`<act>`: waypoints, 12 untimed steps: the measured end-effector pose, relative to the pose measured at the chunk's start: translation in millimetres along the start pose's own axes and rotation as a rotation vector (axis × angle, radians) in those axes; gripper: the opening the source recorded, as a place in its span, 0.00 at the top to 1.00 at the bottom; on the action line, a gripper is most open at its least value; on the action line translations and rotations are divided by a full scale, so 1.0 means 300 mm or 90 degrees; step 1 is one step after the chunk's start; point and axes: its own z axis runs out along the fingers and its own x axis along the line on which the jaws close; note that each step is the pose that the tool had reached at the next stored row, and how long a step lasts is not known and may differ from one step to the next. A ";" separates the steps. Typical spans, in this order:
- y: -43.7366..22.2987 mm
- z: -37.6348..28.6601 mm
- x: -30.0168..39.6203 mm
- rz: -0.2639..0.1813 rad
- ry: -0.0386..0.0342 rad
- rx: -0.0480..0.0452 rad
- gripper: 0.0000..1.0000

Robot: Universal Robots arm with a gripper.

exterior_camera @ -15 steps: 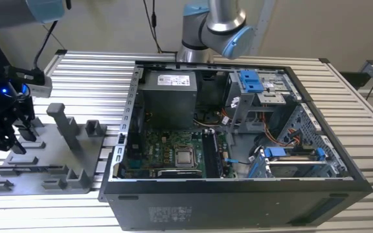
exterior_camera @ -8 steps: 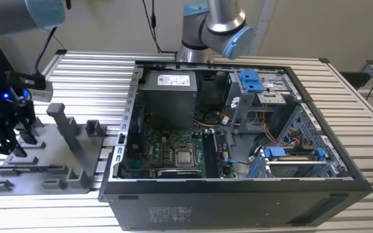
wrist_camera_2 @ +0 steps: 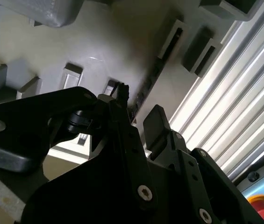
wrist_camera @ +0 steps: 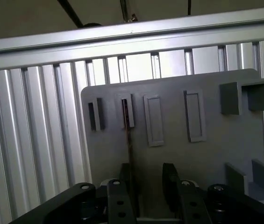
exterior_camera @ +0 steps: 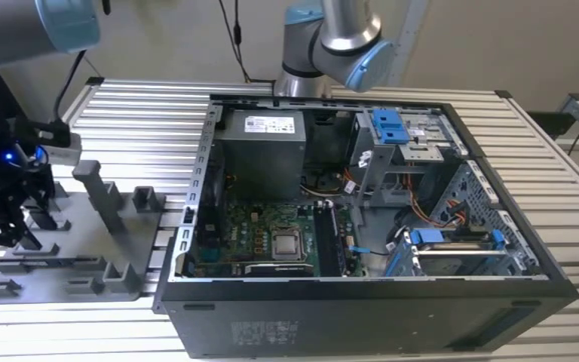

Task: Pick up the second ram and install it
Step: 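Pick up the second ram and move it above second insertion slot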

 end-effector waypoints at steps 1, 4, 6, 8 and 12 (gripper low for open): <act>0.001 0.003 0.002 0.000 0.0000 0.0000 0.58; 0.001 0.010 0.009 0.000 0.0000 0.0000 0.58; 0.002 0.015 0.012 0.000 0.0000 0.0000 0.58; 0.003 0.020 0.013 0.000 -0.0002 0.0002 0.58; 0.004 0.029 0.014 0.000 0.0000 0.0000 0.58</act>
